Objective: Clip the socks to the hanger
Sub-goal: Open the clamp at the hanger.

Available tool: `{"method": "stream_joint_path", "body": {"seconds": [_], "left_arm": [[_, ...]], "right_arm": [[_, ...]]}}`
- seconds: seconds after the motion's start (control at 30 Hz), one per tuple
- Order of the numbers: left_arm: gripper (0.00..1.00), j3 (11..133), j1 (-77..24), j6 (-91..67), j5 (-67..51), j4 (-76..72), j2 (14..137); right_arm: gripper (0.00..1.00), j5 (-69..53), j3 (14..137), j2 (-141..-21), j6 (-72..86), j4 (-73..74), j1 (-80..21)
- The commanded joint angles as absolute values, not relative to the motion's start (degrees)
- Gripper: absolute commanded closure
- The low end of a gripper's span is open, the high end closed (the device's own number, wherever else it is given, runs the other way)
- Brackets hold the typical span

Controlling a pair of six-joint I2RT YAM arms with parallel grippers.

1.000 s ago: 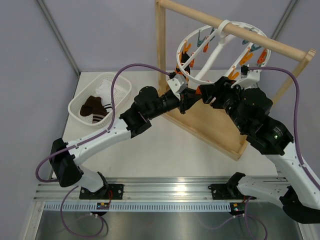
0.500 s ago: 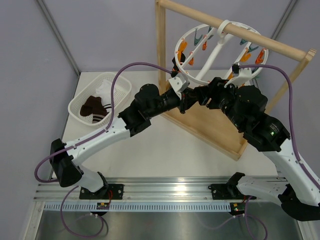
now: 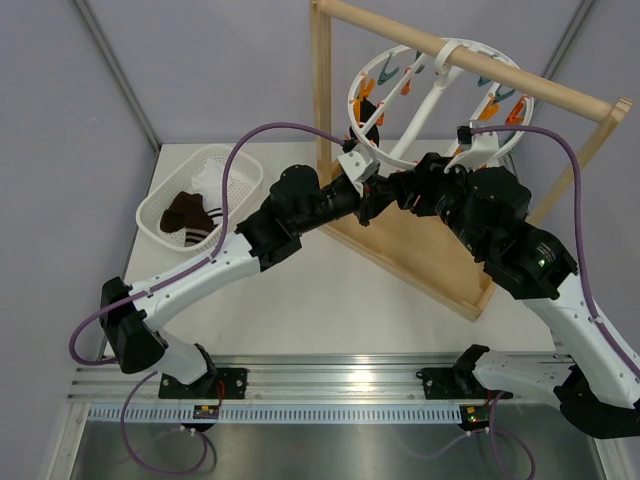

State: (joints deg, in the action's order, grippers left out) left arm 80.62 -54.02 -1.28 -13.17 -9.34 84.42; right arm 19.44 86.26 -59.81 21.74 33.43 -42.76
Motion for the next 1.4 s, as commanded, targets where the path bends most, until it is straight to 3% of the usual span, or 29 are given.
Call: {"method": "stream_joint_path", "body": {"seconds": [0.0,1.03,1.2,1.37], "left_arm": [[0.96,82.97,-54.32,-0.35,-14.68,-9.58,84.64],[0.98,81.65,-54.32,-1.67,-15.91,-10.81,84.2],[0.99,81.83,-54.32,-1.76,-16.0,-9.84,84.2],[0.98,81.47,-54.32,-2.02,-16.35,-8.97,83.58]], "right_arm": [[0.5,21.44,89.21,-60.64,19.34,28.48,-42.63],[0.47,29.0,83.15,-58.8,20.04,17.14,-42.63],[0.54,30.06,82.44,-58.45,20.21,16.26,-42.54],[0.73,30.41,81.92,-58.27,20.13,16.08,-42.63]]}}
